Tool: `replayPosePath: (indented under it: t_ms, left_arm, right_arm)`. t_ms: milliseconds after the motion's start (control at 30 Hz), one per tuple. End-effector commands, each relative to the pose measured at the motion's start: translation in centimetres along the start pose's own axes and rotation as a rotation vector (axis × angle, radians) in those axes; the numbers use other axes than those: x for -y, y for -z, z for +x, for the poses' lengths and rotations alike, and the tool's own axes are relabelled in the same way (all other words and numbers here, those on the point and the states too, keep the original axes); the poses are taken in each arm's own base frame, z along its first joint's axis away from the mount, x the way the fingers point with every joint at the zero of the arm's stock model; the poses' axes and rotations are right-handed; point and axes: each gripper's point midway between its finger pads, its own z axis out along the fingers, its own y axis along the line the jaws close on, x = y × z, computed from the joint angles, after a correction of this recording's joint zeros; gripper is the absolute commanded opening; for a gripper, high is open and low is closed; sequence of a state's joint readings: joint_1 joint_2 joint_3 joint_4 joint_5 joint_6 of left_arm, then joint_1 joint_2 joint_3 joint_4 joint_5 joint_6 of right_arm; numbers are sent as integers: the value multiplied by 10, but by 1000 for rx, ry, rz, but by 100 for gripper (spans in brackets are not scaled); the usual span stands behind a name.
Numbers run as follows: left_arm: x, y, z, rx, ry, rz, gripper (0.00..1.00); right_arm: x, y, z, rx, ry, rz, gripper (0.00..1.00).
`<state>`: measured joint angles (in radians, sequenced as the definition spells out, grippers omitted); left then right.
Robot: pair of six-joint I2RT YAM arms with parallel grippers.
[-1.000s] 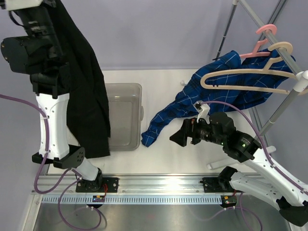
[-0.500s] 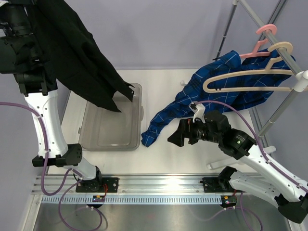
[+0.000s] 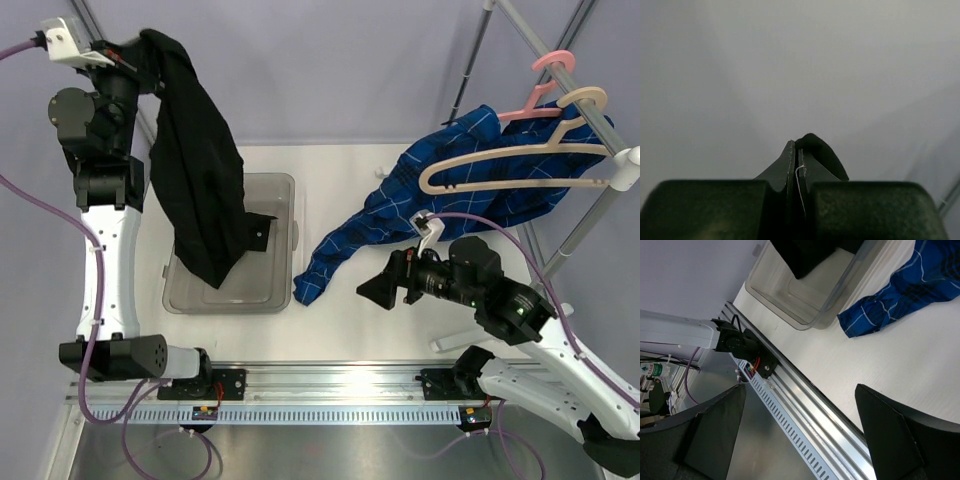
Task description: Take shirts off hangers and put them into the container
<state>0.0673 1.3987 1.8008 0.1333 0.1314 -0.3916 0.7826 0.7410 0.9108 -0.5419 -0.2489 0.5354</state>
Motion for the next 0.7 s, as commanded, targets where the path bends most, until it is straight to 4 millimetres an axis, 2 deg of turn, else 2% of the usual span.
replayPosePath:
  t_ms: [0,100,133,200,233,267,300,333,433,467,567,667]
  left_arm:
    - [51,38,-21,-34,95,178,0]
    - [55,53,12,-200,152,176,0]
    - [50,59,24,-256,166,144,0]
    - [33,86,55,-393,190,31,0]
    - [23,101,81,-473,188,-7,0]
    - [14,125,101,-567,190,-74,0]
    - [3,140,121,-634,191,-135,0]
    - [-12,163,156,-738,197,-200,0]
    - [-44,219,214,-942,176,-366,0]
    - [-59,247,246,-1028,164,-424,0]
    - [-80,288,283,-1156,126,-519,0]
    - [-84,312,308,-1260,110,-541,0]
  right_arm:
    - [-21,12,-16,78,28,-81,99]
    - [-24,16,-15,83,19,-104,99]
    - [-25,19,-14,90,18,-110,99]
    - [-21,20,-13,103,-7,-91,99]
    - [-21,23,-14,113,-8,-91,100]
    - [-23,25,-14,112,-10,-96,99]
    - [-24,27,-15,116,-6,-101,99]
    - [-27,30,-17,123,0,-105,99]
    - [-37,43,-28,164,18,-133,99]
    - [-40,46,-31,177,19,-141,99]
    - [-47,58,-35,212,13,-167,99]
    - [-47,67,-33,231,-4,-169,99]
